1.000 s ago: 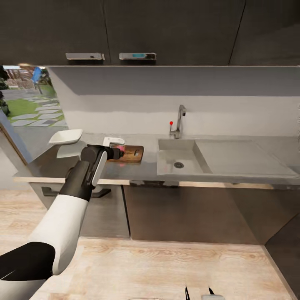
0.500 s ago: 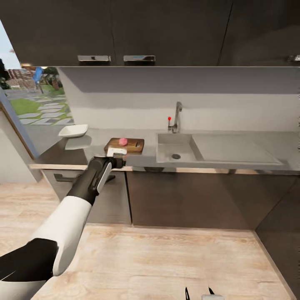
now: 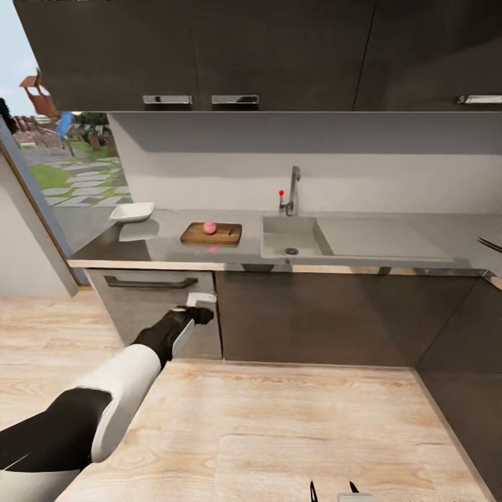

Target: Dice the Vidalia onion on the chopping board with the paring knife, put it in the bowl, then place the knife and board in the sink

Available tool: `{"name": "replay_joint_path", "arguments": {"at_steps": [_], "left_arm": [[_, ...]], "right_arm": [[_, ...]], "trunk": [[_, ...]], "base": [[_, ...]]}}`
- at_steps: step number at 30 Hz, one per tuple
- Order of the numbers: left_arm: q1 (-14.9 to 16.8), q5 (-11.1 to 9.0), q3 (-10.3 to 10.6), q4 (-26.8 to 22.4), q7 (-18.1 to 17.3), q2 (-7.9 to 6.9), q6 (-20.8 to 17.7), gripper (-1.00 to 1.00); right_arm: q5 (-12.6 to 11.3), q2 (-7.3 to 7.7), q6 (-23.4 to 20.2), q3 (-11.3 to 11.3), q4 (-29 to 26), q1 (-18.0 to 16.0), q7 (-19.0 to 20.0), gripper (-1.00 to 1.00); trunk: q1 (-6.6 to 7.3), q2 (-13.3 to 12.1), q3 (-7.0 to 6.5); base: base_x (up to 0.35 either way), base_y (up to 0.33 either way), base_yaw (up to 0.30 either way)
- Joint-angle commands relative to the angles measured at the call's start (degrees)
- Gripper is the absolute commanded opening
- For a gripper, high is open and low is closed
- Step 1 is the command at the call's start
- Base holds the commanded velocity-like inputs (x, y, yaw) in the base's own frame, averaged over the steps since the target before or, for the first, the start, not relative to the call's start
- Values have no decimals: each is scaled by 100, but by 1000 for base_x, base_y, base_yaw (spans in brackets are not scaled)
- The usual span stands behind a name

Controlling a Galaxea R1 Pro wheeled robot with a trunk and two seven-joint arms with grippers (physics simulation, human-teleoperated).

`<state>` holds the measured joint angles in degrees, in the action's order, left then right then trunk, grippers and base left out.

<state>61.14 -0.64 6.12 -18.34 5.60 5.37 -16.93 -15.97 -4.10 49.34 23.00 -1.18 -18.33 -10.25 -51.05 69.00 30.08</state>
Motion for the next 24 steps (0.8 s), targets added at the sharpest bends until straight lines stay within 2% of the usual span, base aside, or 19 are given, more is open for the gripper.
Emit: {"name": "replay_joint_path", "arguments": {"at_steps": [1,2,3,5,6,8,11,12,14,16,19,21,24], "left_arm": [[3,-7,38,433,26,0,371,100],[3,-7,38,1074,17,4,875,100],[3,-7,38,1472,9,14,1102,100],[-4,-12,35,1965,-3,30,1362,100],[-112,-14,32,2156,-10,24,1527,100],[-346,-17,30,2236,-13,16,1938,100],[-684,-22,32,2283,10,13,3170,100],[-798,-23,34,2289,17,18,3452,100],[-992,-24,36,2294,25,26,3711,100],[-1368,-24,37,2300,25,32,3943,100],[-1661,-24,36,2305,28,23,4258,100],[-1889,-24,37,2307,30,17,4632,100],[-2410,-24,36,2308,41,9,5493,100]], "right_arm": [[-38,1,13,49,4,-4,-21,100],[-38,2,13,48,4,-4,-21,100],[-38,0,14,49,4,-4,-21,100],[-38,-1,12,49,4,-4,-21,100],[-38,3,13,48,4,-4,-21,100],[-38,4,13,47,4,-4,-21,100],[-38,12,11,47,4,-4,-21,100],[-38,37,12,47,2,-4,-21,100],[-38,87,10,47,-1,-4,-19,100],[-38,175,-9,44,-8,-4,-11,100],[-48,267,-94,36,-11,-4,-5,100],[-56,333,-219,33,-17,-4,3,100],[-56,396,-476,30,-108,-4,15,100]], "trunk": [[1,4,5],[1,4,5],[1,4,5],[1,4,5],[1,4,5],[1,4,5],[1,4,5],[1,4,5],[1,4,5],[1,4,5],[1,4,5],[1,4,5],[1,4,5]], "base": [[-54,0,0],[-28,0,0],[-18,0,0],[-9,0,0],[-3,0,0],[-2,0,0],[0,0,0],[0,0,0],[0,0,0],[0,0,0],[0,0,0],[0,0,0],[0,0,0]]}}
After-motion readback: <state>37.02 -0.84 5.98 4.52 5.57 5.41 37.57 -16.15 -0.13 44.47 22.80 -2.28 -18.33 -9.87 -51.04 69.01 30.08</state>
